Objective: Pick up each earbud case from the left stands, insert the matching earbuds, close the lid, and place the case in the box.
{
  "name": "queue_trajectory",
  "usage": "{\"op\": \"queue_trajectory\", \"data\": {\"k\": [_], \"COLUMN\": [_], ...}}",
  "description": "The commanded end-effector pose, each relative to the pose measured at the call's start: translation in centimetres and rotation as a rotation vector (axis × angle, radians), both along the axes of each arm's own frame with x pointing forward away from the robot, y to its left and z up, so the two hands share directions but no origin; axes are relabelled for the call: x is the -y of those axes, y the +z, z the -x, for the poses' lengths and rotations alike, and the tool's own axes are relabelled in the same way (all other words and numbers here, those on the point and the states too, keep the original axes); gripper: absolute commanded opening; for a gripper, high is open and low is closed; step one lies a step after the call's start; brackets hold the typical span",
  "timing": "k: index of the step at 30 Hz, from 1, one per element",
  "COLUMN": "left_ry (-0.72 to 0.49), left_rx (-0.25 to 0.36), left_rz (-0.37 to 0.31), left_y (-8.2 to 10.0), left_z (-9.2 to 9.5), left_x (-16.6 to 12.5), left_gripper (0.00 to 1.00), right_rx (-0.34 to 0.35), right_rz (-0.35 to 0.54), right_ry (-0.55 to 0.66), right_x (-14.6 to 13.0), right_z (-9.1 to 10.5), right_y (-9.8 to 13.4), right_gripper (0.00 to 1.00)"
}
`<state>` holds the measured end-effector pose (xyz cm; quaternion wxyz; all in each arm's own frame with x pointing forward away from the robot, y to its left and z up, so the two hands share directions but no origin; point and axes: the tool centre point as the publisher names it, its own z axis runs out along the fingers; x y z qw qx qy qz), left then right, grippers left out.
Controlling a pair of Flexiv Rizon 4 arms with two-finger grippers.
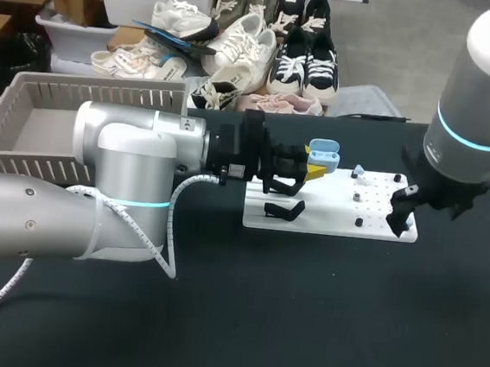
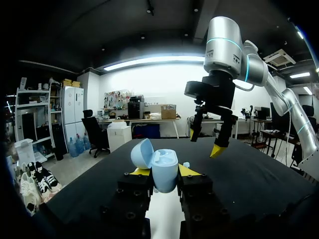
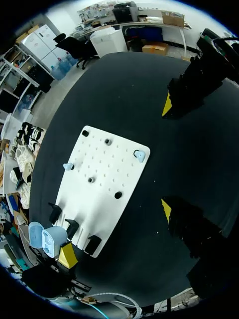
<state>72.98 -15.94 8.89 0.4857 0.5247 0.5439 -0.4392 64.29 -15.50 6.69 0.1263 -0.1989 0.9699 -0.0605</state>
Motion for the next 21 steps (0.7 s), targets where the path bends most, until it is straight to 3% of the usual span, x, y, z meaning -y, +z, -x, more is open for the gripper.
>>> {"op": "queue_trajectory", "data": {"k": [1,21], "left_ry": [0.005,0.005], "left_rx": [0.003,0.003], "left_rz": [0.002,0.002], "left_y": [0.0,0.0], "left_z": [0.1,0.1], "left_x": [0.0,0.0], "left_gripper": [0.0,0.0], "right_rx": [-0.006,0.04], "right_rz": [0.016,0.031], "right_ry": [-0.003,-0.1], "right_x": [-0.7,-1.5], "right_z": [-0.7,-1.9], "right_y": [-1.0,-3.8], "right_gripper": [1.0,1.0]}}
